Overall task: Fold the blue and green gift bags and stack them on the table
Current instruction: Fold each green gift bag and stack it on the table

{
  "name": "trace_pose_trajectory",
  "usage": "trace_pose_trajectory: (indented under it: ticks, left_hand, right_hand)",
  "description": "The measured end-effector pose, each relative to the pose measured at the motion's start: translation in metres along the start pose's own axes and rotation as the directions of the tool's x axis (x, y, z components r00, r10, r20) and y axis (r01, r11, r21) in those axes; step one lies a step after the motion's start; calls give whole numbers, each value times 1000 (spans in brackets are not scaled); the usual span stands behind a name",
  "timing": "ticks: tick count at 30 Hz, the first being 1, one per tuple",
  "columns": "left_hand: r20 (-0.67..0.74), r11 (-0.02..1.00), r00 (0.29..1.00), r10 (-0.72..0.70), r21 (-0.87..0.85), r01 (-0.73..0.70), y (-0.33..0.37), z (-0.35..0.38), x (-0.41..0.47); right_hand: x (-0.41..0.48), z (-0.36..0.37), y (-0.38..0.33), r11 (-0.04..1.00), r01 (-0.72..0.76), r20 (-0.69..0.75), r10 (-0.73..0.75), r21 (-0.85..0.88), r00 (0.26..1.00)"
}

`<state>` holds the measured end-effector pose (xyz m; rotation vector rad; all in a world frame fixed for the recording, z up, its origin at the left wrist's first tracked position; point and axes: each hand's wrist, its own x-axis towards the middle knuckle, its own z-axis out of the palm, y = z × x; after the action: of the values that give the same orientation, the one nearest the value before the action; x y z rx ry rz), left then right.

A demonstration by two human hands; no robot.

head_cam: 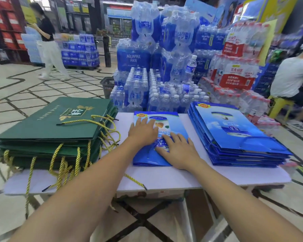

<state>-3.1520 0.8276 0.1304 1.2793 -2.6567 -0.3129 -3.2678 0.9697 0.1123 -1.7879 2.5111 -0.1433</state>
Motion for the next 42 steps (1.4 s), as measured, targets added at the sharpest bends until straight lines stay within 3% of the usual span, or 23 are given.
trace_pose_trajectory:
  ticks: [3, 10, 17, 24, 29, 31, 32, 35, 36, 38, 42]
  left_hand:
    - [70, 994, 992, -106, 43, 103, -6, 13, 22]
    - [78, 992, 993, -86, 96, 79, -7, 28, 34]
    - [-92, 980, 977, -192, 30, 195, 1, 23, 11]
    - [-27, 971, 970, -240, -9, 240, -12, 12, -38]
    - [-82, 944, 984, -157, -306, 125, -17, -4, -62]
    - [-114, 829, 980, -162, -555, 72, -18, -12, -69]
    - [-110, 714, 977, -184, -698, 56, -16, -17, -72]
    - [84, 173, 958, -275, -976, 135, -5, -30, -74]
    - [143, 72, 959, -244, -984, 165, -1, -33, -73]
    - [144, 121, 975, -169, -979, 166, 5, -43, -76]
    - [9, 434, 990, -143, -898, 71, 15, -81, -73]
  right_hand:
    - [0, 1, 0, 1000, -8, 11, 8, 1, 1000]
    - [5, 6, 8, 1000, -20, 7, 20, -7, 1000]
    - [0, 7, 6, 999, -1, -48, 2, 33, 999]
    - [0, 7, 7, 996, -9, -107, 19, 90, 994]
    - [-2, 2, 7, 979, -7, -151, 38, 204, 988]
    - [-5, -1, 6, 968, -4, -179, 51, 250, 982]
    - [-7, -3, 5, 961, -1, -193, 56, 276, 980]
    - [-12, -9, 5, 920, 12, -230, 85, 392, 969]
    - [-15, -12, 3, 906, 14, -234, 95, 423, 968]
    - [-22, -19, -3, 918, 28, -231, 69, 394, 971]
    - [-9, -41, -9, 940, 10, -112, 31, 341, 993]
